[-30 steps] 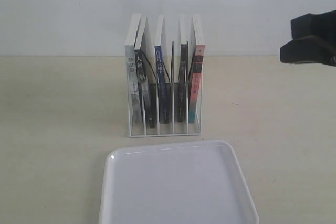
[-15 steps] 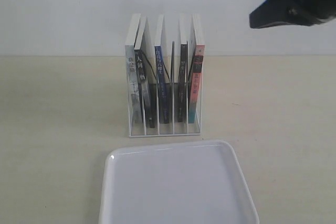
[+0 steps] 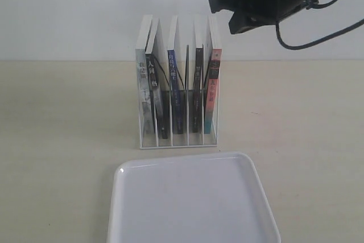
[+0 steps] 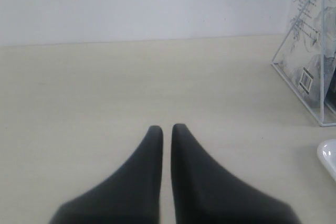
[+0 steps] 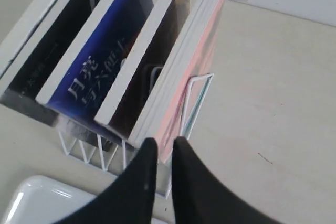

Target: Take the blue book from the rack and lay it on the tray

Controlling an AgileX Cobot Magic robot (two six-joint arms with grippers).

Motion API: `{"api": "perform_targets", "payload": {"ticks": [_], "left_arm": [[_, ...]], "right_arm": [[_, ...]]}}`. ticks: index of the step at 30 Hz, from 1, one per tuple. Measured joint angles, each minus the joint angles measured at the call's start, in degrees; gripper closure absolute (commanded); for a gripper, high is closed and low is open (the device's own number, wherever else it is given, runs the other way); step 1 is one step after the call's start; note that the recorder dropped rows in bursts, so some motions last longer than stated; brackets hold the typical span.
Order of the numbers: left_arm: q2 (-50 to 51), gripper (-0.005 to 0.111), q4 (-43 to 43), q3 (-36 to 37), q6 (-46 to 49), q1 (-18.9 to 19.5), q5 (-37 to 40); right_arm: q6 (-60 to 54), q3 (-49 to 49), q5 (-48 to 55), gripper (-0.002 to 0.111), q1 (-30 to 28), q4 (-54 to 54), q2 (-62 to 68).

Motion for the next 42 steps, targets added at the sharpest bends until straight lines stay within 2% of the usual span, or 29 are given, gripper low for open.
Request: {"api": "perform_targets", "payload": {"ticks": [1, 3, 16, 31, 34, 39, 42], "left_arm": [[0.0, 0.102, 0.0, 0.0, 0.0, 0.0, 0.0], [0.0, 0.102, 0.0, 0.0, 0.0, 0.0, 0.0], [0.0, 0.102, 0.0, 0.0, 0.0, 0.0, 0.0], [0.0, 0.102, 0.0, 0.0, 0.0, 0.0, 0.0], [0.0, 0.102, 0.0, 0.0, 0.0, 0.0, 0.0], [0.0, 0.102, 0.0, 0.0, 0.0, 0.0, 0.0], [0.0, 0.102, 0.0, 0.0, 0.0, 0.0, 0.0]], "right_arm": [[0.6, -0.8, 0.0, 0.063, 0.1, -0.6, 0.5], [0.9, -1.8, 0.1, 0.055, 0.3, -1.5, 1.4], [3.9, -2.6, -6.5, 0.055, 0.3, 0.3, 6.1], [4.1, -2.6, -7.9, 0.055, 0.3, 3.5, 9.7], [4.1, -2.6, -7.8, 0.062, 0.3, 3.5, 10.2], [4.1, -2.6, -7.7, 0.087, 0.3, 3.9, 10.3], [4.5, -2.7, -7.7, 0.094, 0.4, 4.3, 10.6]]}}
